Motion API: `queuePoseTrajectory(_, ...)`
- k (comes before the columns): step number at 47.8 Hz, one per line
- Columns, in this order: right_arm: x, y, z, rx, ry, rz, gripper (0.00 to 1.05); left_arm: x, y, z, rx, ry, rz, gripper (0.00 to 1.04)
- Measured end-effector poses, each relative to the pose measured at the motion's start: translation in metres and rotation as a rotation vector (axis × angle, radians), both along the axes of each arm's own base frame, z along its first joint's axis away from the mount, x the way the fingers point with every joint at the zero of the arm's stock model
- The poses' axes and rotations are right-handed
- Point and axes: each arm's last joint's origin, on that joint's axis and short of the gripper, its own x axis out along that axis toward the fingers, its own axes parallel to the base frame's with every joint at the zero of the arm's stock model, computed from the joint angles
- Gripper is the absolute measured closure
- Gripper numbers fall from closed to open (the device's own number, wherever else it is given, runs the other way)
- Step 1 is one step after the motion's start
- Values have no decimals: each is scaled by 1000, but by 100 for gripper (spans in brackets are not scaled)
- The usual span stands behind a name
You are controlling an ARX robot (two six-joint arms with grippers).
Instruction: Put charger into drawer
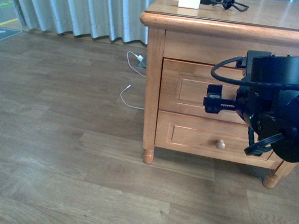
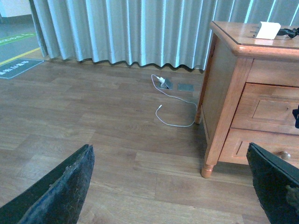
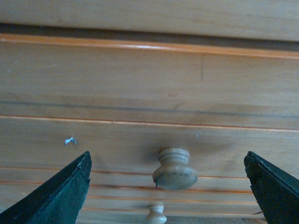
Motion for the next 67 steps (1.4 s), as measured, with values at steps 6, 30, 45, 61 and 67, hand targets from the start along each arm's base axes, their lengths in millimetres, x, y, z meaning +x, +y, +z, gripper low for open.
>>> queuePoseTrajectory(6,3,0,-2,1,-2,-1,8,0,0,0,0,0,0,6)
queuePoseTrajectory(30,7,0,-13,-4,14,-13,8,0,0,0,0,0,0,6)
queuePoseTrajectory(45,7,0,-13,-5,1,-19,54,0,0,0,0,0,0,6)
queuePoseTrajectory(61,2,-4,-16,-7,9,-11,81,0,0,0,0,0,0,6)
queuePoseTrajectory(67,-6,-7,-13,4,21,7,82,0,0,0,0,0,0,6)
